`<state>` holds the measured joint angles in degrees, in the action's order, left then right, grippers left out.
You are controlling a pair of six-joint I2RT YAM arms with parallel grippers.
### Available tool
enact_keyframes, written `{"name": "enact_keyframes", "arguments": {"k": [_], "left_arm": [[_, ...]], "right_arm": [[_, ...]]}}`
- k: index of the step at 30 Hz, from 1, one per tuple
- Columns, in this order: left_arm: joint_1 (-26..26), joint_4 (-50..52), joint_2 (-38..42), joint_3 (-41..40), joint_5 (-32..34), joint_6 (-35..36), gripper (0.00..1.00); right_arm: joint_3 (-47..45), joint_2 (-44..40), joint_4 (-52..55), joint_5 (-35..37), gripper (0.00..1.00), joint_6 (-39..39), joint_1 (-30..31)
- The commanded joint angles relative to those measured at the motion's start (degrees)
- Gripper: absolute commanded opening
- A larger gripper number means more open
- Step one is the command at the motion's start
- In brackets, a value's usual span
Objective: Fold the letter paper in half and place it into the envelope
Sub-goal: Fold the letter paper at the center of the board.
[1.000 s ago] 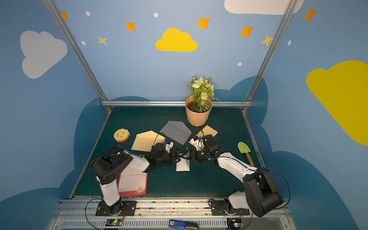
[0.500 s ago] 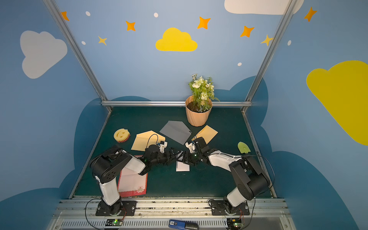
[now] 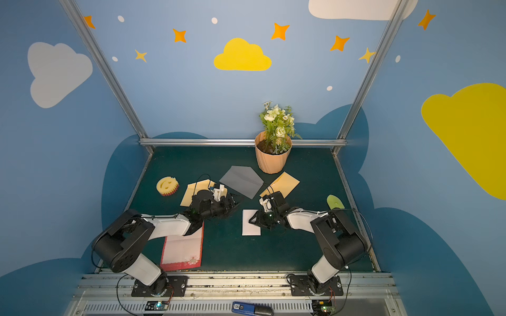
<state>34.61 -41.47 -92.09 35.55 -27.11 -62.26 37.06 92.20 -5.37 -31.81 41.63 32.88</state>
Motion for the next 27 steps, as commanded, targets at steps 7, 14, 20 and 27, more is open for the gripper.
{"name": "enact_keyframes", "arguments": {"k": [7, 14, 20, 27], "left_arm": [[4.1, 1.92, -6.44, 4.66, -0.2, 1.65, 0.93], [4.28, -1.86, -12.62, 4.26, -0.91, -1.1, 0.93], [4.33, -2.12, -15.88, 4.83, -1.98, -1.11, 0.92], [4.33, -2.98, -16.62, 3.47, -1.63, -1.45, 0.92]], "right_arm": [[-0.93, -0.67, 1.85, 2.64, 0.31, -0.89, -0.19], [-1.63, -2.85, 3.21, 2.98, 0.31, -1.26, -0.27], [-2.05, -5.52, 5.36, 3.41, 0.33, -1.94, -1.0], [-3.4, -9.71, 10.23, 2.41, 0.37, -5.87, -6.27]]}}
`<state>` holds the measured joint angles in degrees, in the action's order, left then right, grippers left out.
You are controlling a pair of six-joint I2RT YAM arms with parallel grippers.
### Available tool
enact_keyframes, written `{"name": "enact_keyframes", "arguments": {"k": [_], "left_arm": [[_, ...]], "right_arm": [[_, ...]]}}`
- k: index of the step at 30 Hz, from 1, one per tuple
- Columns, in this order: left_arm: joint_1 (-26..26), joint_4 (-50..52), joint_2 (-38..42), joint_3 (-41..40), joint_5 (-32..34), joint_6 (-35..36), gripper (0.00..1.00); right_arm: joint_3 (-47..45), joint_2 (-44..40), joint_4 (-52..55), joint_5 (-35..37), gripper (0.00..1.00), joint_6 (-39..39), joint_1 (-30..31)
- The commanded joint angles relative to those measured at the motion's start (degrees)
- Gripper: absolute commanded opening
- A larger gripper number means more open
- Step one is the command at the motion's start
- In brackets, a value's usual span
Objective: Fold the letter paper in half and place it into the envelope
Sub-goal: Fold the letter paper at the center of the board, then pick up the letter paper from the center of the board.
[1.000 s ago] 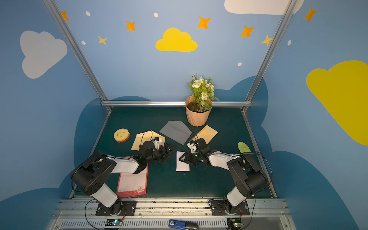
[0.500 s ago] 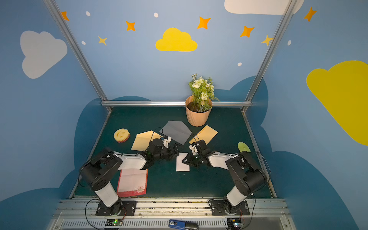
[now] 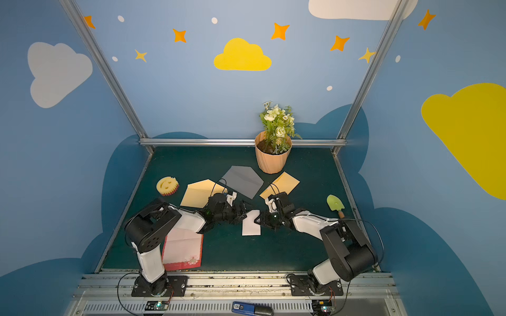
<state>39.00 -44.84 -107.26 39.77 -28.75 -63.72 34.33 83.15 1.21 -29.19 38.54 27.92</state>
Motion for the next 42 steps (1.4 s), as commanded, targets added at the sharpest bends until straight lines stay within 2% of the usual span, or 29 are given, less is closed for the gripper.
{"name": "enact_keyframes", "arguments": {"k": [1, 20, 23, 27, 28, 31, 33, 35, 37, 40, 42], "left_arm": [[-0.07, 0.36, -1.46, -0.85, 0.02, 0.02, 0.92], [-0.29, -1.5, -3.17, -1.4, -0.33, -0.44, 0.91], [-0.46, -2.48, -3.49, -1.86, -0.64, -0.71, 0.91], [-2.65, -4.76, -1.34, -2.64, -2.52, 0.11, 0.91], [-3.79, -5.01, -0.06, -2.51, -3.71, 1.16, 0.91], [-7.0, -2.54, 4.35, -0.77, -9.46, 8.11, 0.9], [-8.48, 2.9, 8.05, 0.41, -12.13, 16.07, 0.9], [-8.93, 11.42, 13.13, 1.03, -11.63, 26.71, 0.9], [-9.71, 16.58, 17.0, 1.26, -11.36, 33.81, 0.9], [-12.23, 21.37, 20.92, 2.14, -14.33, 39.0, 0.89], [-13.87, 24.85, 22.8, 3.45, -16.84, 42.26, 0.89]], "right_arm": [[-0.73, -0.32, 3.55, -0.77, 0.36, -3.02, -1.59], [-0.43, 11.74, -10.75, -8.29, 0.34, 3.43, 1.17], [-0.44, 11.19, -11.99, -8.89, 0.27, 4.31, 1.09], [2.5, 9.27, -4.82, -7.67, 0.05, -0.76, 0.09], [3.59, 8.67, -2.26, -7.62, 0.01, -3.17, -0.45], [8.6, 7.08, 6.97, -9.58, 0.0, -12.29, -2.26], [13.52, 6.9, 16.65, -11.48, 0.0, -21.24, -2.92], [18.18, 6.79, 25.34, -13.2, 0.0, -29.67, -2.81], [20.85, 6.46, 29.31, -14.4, 0.0, -33.51, -2.85], [23.76, 7.22, 30.94, -19.31, 0.0, -36.14, -1.97], [26.97, 7.84, 35.57, -19.46, 0.0, -40.76, 0.3]]}}
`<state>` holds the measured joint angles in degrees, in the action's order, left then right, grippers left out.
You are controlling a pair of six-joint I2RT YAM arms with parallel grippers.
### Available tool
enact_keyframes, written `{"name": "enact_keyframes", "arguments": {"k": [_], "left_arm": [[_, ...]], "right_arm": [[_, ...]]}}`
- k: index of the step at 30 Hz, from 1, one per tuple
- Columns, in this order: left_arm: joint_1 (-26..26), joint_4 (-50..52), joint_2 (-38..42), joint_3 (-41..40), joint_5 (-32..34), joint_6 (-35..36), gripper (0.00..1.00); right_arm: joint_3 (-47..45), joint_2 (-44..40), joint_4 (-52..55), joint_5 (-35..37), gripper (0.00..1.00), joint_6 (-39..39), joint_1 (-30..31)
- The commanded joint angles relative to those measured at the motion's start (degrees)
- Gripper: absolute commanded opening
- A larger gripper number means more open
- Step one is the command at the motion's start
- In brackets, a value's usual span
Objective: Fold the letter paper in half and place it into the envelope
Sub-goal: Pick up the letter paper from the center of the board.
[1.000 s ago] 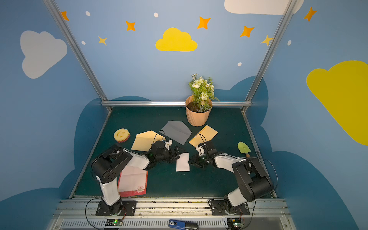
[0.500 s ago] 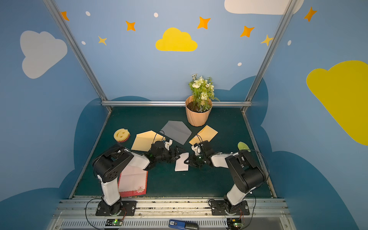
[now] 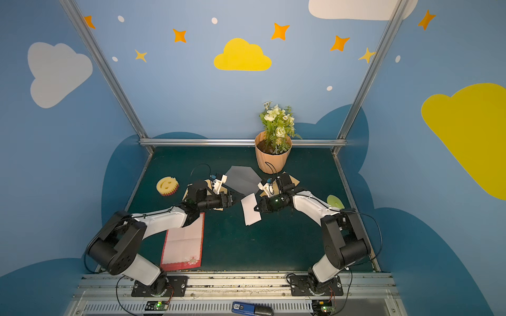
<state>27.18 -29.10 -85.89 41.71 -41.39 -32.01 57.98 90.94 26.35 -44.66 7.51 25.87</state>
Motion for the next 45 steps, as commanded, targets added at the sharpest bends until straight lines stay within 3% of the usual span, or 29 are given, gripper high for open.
{"name": "enact_keyframes", "arguments": {"k": [1, 5, 13, 24, 28, 38, 45], "left_arm": [[-2.66, 11.82, 2.34, 2.21, -5.14, 12.61, 0.89], [-4.55, 19.62, 5.81, 3.19, -8.99, 19.19, 0.88], [-6.97, 21.28, 10.78, 1.33, -16.27, 20.99, 0.87], [-7.18, 23.77, 10.83, 2.32, -18.16, 22.49, 0.86], [-7.25, 24.05, 10.6, 2.4, -18.66, 22.71, 0.86], [-7.17, 24.37, 7.27, 4.85, -23.46, 21.84, 0.77], [-6.88, 26.44, 6.17, 5.92, -23.98, 22.3, 0.61]], "right_arm": [[4.81, 0.38, 12.56, -4.49, 0.0, -11.61, 3.17], [8.87, 0.9, 17.47, -9.74, 0.0, -16.16, 3.88], [17.43, 5.19, 28.91, -9.59, 0.0, -24.64, 5.67], [31.9, 15.18, 41.58, -10.25, 0.0, -35.61, 7.52], [32.05, 15.24, 42.11, -11.16, 0.0, -36.92, 8.01], [36.08, 17.27, 44.8, -13.34, 0.0, -40.56, 8.49], [36.56, 18.53, 43.21, -12.52, 0.0, -38.92, 8.04]]}}
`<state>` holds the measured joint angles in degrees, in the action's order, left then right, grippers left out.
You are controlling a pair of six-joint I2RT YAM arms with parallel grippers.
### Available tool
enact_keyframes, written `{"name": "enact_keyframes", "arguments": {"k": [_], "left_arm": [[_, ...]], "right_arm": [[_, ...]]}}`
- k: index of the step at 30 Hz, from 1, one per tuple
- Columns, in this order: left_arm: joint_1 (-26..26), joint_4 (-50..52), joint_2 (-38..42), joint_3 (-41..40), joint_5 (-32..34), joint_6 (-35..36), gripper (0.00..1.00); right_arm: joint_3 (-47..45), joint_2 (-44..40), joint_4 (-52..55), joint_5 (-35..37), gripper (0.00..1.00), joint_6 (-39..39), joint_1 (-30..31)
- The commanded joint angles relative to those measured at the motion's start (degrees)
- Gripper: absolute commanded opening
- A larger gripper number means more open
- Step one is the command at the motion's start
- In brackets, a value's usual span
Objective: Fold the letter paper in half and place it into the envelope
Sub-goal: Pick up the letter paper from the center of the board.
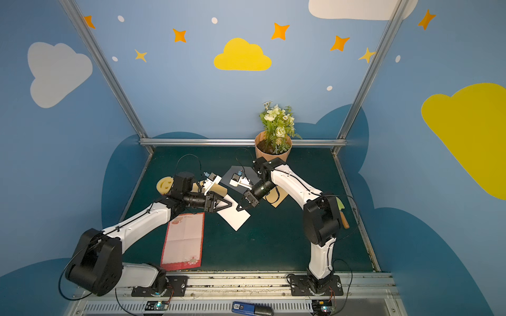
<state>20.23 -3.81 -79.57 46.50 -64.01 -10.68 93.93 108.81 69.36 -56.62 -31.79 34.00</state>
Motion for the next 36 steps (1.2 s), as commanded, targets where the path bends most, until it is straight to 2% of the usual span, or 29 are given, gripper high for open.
{"name": "enact_keyframes", "arguments": {"k": [1, 7, 13, 18, 20, 22, 25, 28, 29, 32, 36], "left_arm": [[0.12, 1.34, -0.13, 1.19, -1.06, 1.05, 0.58], [0.09, 2.31, -0.78, 1.79, -0.28, 1.37, 0.39], [0.15, 2.58, -1.52, 2.28, 0.04, 1.1, 0.26], [0.09, 2.39, -1.55, 2.78, 1.1, 0.42, 0.04], [0.1, 1.88, -1.57, 2.89, 2.08, -0.4, 0.04], [0.12, 0.46, -1.41, 2.72, 4.49, -1.92, 0.04], [0.16, -6.97, -0.77, 0.68, 9.44, -7.9, 0.04], [1.12, -18.89, -0.14, -2.78, 17.25, -16.05, 0.04], [2.13, -22.85, 0.55, -4.27, 22.53, -18.17, 0.04], [6.77, -34.73, 2.02, -9.07, 35.64, -20.64, 0.03], [11.52, -41.43, 0.56, -9.1, 45.4, -22.27, 0.03]], "right_arm": [[0.43, 0.4, -0.84, -0.02, 0.0, 1.45, -0.35], [-0.24, -0.8, -5.89, 1.2, 0.0, 6.36, -2.04], [-0.31, -0.45, -7.43, 1.3, 0.0, 7.76, -2.09], [-0.32, -0.38, -8.45, 1.7, 0.0, 8.87, -2.16], [-0.4, -0.61, -9.22, 2.61, 0.03, 9.95, -2.4], [-1.12, -1.57, -11.36, 4.16, 0.16, 12.76, -3.1], [-4.6, -5.4, -18.68, 7.46, 0.37, 21.46, -5.6], [-11.84, -12.15, -28.89, 12.87, 0.53, 31.54, -8.44], [-15.5, -15.85, -33.68, 15.47, 0.59, 35.0, -9.13], [-27.47, -26.09, -46.97, 23.72, 0.72, 45.59, -9.78], [-42.84, -36.85, -65.02, 31.53, 0.8, 60.67, -9.69]]}}
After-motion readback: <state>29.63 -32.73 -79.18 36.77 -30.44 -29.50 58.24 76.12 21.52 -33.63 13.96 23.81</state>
